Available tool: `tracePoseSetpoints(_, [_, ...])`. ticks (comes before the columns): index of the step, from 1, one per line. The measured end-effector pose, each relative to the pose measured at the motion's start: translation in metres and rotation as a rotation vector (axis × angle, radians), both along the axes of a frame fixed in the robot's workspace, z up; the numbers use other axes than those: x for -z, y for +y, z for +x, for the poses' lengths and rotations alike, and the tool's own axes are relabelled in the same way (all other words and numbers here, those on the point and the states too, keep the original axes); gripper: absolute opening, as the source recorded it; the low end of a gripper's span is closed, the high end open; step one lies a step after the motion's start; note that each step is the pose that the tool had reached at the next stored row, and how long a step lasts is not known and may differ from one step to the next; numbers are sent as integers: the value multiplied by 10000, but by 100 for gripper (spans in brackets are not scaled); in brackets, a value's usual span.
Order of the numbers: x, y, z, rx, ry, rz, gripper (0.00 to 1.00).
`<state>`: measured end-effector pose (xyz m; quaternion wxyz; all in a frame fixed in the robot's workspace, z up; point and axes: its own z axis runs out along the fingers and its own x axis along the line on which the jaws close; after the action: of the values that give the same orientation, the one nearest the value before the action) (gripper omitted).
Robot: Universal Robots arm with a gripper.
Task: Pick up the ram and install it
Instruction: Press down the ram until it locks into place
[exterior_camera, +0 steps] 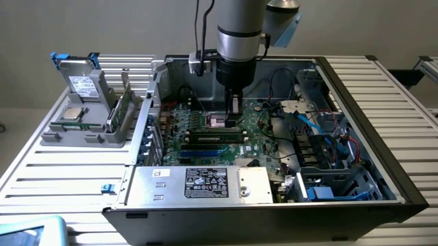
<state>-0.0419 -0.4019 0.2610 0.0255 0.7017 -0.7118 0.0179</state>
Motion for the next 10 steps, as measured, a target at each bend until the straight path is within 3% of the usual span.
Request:
tracePoseSetpoints(3, [12, 0, 28, 29, 0, -1, 11])
tracePoseSetpoints(10, [100, 3, 85, 78, -4, -65, 11])
